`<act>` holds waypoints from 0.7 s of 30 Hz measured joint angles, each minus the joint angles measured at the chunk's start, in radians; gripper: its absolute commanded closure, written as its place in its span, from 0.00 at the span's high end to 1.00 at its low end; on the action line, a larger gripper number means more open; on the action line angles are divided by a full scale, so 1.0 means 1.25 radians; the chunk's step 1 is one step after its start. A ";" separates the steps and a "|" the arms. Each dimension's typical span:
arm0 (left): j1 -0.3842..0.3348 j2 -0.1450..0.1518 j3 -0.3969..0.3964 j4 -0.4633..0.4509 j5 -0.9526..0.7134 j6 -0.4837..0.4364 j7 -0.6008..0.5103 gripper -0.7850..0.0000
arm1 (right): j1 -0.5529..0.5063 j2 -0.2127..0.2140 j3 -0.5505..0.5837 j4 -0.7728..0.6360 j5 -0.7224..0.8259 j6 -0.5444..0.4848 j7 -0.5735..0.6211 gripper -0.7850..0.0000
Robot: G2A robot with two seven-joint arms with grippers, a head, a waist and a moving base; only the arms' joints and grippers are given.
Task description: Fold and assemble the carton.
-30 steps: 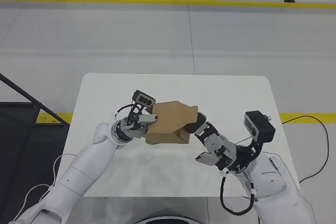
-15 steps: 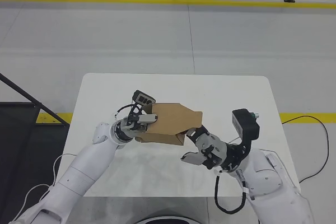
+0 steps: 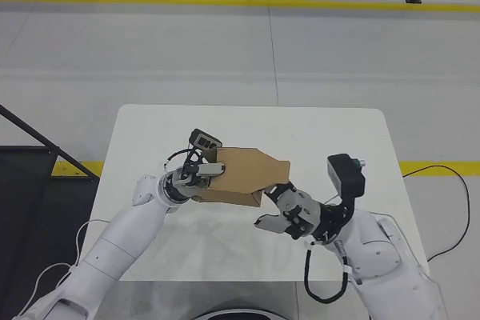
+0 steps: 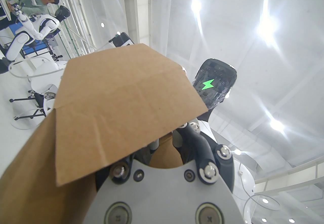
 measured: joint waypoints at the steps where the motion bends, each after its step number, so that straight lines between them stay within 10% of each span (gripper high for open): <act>1: 0.000 0.000 0.000 0.000 0.000 0.000 0.000 0.00 | 0.001 0.000 -0.001 0.000 -0.001 0.002 0.001 1.00; 21: 0.000 0.000 0.000 0.000 0.000 0.000 0.000 0.00 | 0.017 -0.004 -0.021 0.008 -0.014 0.006 0.012 1.00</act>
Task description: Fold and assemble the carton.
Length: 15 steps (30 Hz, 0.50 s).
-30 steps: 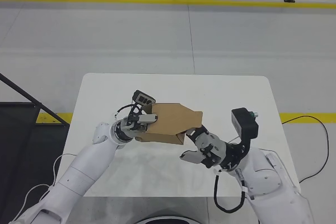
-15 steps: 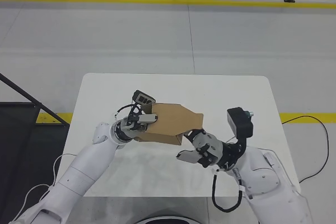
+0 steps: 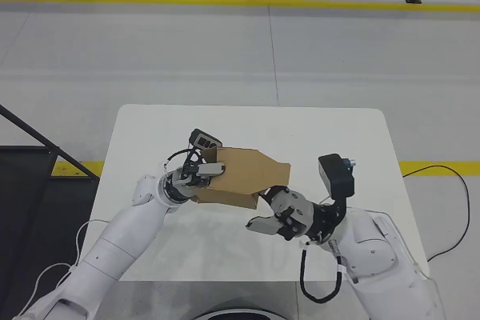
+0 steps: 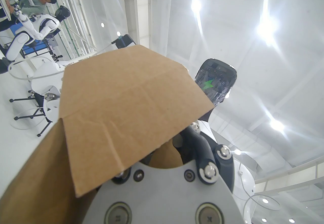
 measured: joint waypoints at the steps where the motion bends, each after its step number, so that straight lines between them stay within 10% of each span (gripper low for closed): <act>1: 0.000 0.000 0.000 0.000 0.000 0.000 0.000 0.00 | 0.001 0.000 0.001 0.000 0.001 0.000 -0.001 1.00; 15: 0.000 0.000 0.000 0.000 0.000 0.000 0.000 0.00 | -0.061 0.011 0.084 -0.029 0.032 -0.058 -0.028 1.00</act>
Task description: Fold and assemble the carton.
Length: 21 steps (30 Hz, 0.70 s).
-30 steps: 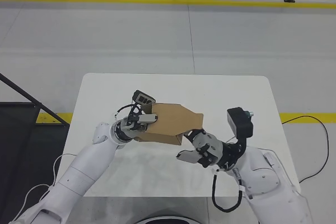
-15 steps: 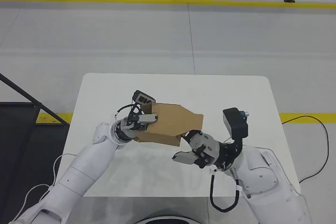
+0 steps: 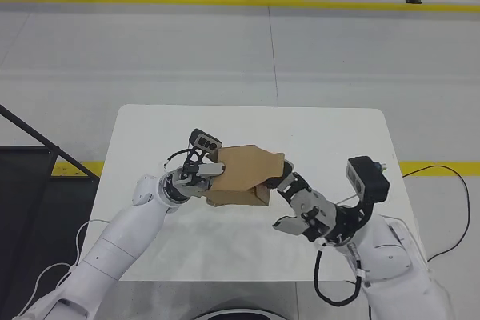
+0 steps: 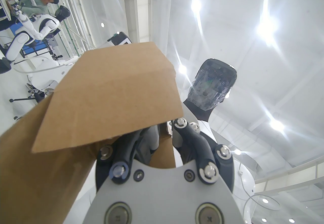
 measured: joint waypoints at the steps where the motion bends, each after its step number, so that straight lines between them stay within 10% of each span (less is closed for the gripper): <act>1: 0.000 0.000 0.000 0.000 0.000 0.000 0.000 0.00 | -0.005 0.001 0.006 -0.002 0.002 -0.004 -0.001 1.00; 21: 0.000 0.000 0.000 0.000 0.000 0.000 0.000 0.00 | -0.038 0.007 0.027 -0.028 0.003 -0.009 0.017 1.00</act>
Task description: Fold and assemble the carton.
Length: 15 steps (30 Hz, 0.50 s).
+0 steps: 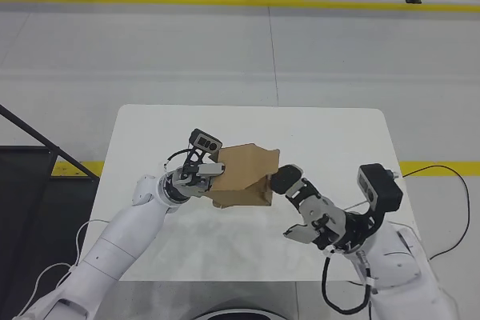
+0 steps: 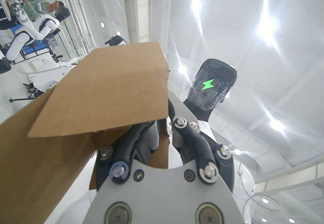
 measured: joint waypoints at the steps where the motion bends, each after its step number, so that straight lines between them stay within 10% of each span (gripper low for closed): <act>1: 0.000 0.000 0.000 0.000 0.000 0.000 0.000 0.00 | 0.006 -0.001 -0.007 0.000 -0.004 0.006 0.001 1.00; 15: 0.000 0.000 0.000 0.000 0.000 0.000 0.000 0.00 | 0.054 -0.008 -0.055 0.006 -0.055 0.070 0.003 1.00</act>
